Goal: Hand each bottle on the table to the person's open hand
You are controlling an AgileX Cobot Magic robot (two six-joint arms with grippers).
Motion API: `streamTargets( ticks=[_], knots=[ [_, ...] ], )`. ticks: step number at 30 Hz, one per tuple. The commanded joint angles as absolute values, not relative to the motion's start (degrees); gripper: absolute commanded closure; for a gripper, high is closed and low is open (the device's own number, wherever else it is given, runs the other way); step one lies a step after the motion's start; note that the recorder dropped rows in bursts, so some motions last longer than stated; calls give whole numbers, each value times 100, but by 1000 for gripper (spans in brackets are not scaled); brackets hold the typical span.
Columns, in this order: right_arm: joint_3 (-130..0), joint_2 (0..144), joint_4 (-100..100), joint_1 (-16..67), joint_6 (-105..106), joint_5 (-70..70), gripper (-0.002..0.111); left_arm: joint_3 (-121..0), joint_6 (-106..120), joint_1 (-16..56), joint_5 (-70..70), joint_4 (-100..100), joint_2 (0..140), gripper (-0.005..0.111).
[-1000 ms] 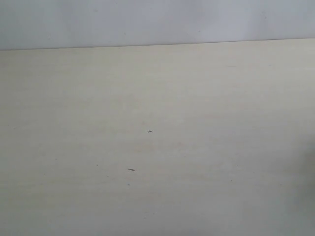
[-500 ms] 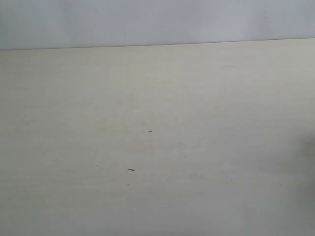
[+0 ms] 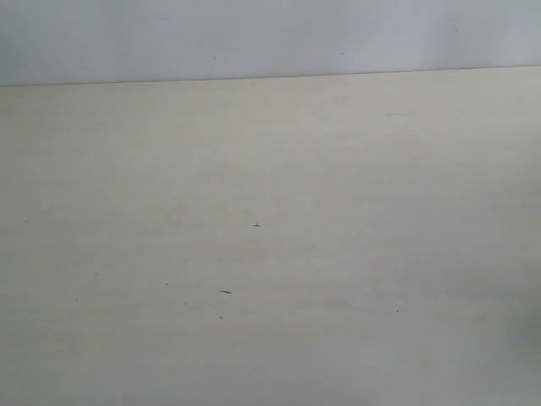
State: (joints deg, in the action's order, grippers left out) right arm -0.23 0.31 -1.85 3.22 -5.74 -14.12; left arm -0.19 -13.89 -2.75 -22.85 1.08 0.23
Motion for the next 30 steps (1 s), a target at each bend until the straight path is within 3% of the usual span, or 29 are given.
streamTargets(
  ticks=[1, 19, 30],
  knots=[
    [0, 0, -185, 287, -580, -1358, 108, 0, -1409, -298, -2304, 68, 0, 107],
    [0, 0, -185, 287, -580, -1358, 108, 0, -1409, 413, -2304, 68, 0, 107],
    [0, 0, -185, 287, -580, -1358, 108, 0, -1409, 293, -2304, 68, 0, 107]
  ],
)
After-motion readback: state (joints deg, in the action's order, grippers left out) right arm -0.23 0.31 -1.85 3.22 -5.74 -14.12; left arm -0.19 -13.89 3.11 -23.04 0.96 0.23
